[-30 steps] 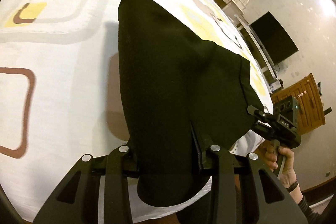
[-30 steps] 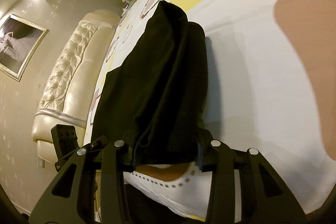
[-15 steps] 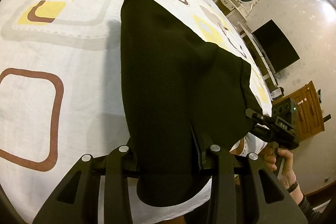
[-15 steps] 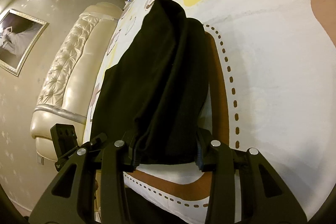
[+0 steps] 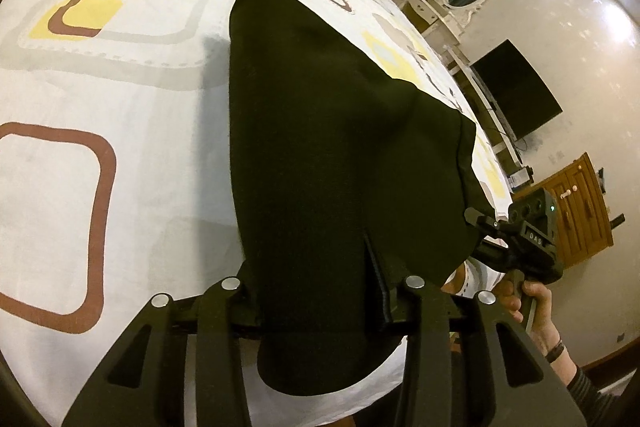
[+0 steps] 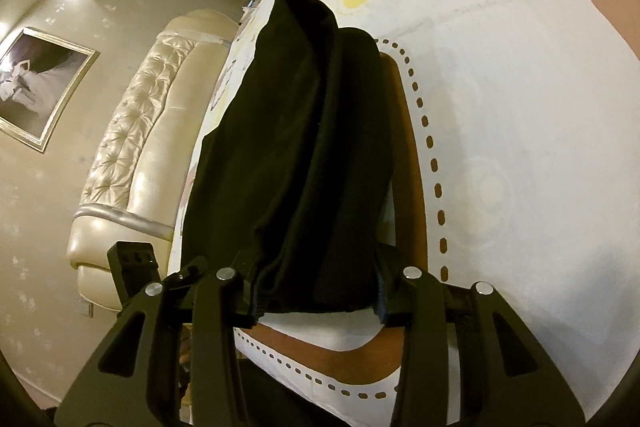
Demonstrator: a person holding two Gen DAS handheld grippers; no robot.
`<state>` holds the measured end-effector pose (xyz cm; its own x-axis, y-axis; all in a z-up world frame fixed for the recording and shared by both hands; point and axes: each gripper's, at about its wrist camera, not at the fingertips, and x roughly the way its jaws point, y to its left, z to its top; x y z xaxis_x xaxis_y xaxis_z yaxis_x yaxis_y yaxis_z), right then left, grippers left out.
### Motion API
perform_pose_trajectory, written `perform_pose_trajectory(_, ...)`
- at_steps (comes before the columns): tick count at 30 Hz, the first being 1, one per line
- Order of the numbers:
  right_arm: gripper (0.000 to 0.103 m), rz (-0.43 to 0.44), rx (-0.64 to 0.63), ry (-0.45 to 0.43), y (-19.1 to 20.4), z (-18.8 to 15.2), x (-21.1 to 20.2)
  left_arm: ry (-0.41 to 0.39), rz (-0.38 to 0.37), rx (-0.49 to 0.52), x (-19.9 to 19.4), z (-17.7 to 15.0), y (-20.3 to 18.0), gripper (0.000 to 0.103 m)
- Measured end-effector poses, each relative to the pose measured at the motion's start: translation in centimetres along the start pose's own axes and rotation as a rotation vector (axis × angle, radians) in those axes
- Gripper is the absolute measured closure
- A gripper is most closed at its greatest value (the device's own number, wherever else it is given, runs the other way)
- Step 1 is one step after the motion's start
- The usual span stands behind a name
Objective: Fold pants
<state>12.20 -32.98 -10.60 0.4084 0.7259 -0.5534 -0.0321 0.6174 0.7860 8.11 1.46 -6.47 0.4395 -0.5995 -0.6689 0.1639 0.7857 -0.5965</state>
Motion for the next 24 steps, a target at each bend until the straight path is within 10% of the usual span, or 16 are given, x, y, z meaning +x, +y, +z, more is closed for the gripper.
perform_pose_trajectory(13, 0.034, 0.085, -0.008, -0.065, -1.0, 3.2, -2.0, -0.053, -0.147, -0.075, -2.1, 3.8, 3.6, 0.029)
perform_pose_trajectory(21, 0.034, 0.062, 0.025, -0.016, -1.3, 9.2, 2.6, 0.017, -0.111, -0.100, 3.9, 9.6, 4.3, 0.029)
perform_pose_trajectory(24, 0.041, 0.038, 0.003, 0.024, -0.9, 10.3, 4.0, 0.046, -0.111, -0.101, 5.3, 10.7, 4.6, 0.058)
